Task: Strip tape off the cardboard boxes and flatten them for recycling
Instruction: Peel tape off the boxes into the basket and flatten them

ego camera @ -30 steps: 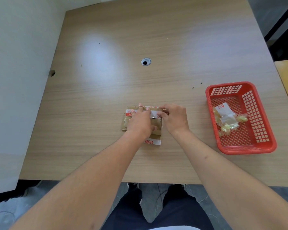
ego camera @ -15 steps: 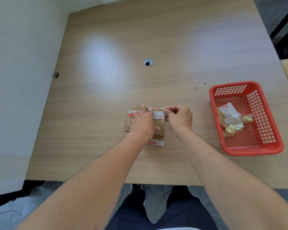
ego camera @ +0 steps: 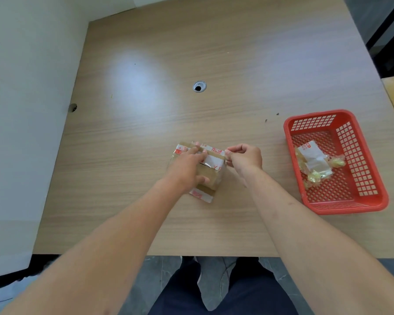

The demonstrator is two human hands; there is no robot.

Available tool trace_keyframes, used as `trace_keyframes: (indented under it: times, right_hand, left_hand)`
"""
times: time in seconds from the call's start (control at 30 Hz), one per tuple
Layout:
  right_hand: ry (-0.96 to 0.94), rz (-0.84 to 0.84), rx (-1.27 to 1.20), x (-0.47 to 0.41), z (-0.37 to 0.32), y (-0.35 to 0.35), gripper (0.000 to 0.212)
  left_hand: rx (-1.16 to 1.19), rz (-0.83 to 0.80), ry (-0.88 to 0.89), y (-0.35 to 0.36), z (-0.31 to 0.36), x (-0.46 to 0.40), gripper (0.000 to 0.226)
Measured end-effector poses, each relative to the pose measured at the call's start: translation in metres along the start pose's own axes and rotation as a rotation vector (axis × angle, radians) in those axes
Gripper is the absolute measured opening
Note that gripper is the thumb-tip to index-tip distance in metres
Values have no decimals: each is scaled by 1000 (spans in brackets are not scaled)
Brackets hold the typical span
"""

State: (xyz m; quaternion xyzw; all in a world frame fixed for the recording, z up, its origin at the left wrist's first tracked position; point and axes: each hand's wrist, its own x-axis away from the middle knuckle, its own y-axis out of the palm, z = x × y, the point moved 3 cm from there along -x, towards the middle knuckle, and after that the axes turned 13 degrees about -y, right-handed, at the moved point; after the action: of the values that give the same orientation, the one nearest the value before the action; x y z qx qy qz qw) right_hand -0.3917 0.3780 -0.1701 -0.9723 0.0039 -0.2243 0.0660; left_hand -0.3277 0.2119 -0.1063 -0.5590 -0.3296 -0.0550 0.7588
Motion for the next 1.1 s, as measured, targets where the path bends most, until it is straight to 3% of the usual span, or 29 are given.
trace_keyframes:
  times: [0.1,0.17,0.33,0.43,0.6,0.93,1.1]
  right_hand:
    - [13,-266,-98,5,-7,-7,8]
    - [4,-403,-128,8,-9,-10,15]
    - [-81,-502,-121,0,-9,-15,42]
    - [-118,-558,-39,-6,-9,-12,36]
    - [-88,-435,-2,-7,-1,0,16]
    - [-139,-192,181,-5,2,5,27]
    - [-170,-220,67,2,-1,-2,25]
  left_hand:
    - [-36,-38,105,-10,-20,-13,96]
    - [-26,-41,137,-13,-26,-18,95]
    - [17,-27,163,-19,-25,-18,91]
    - [32,-26,161,-21,-24,-17,91]
    - [38,-32,152,-21,-22,-16,89]
    - [3,-46,141,-23,-21,-13,93]
    - [-49,-51,133,-24,-18,-15,91]
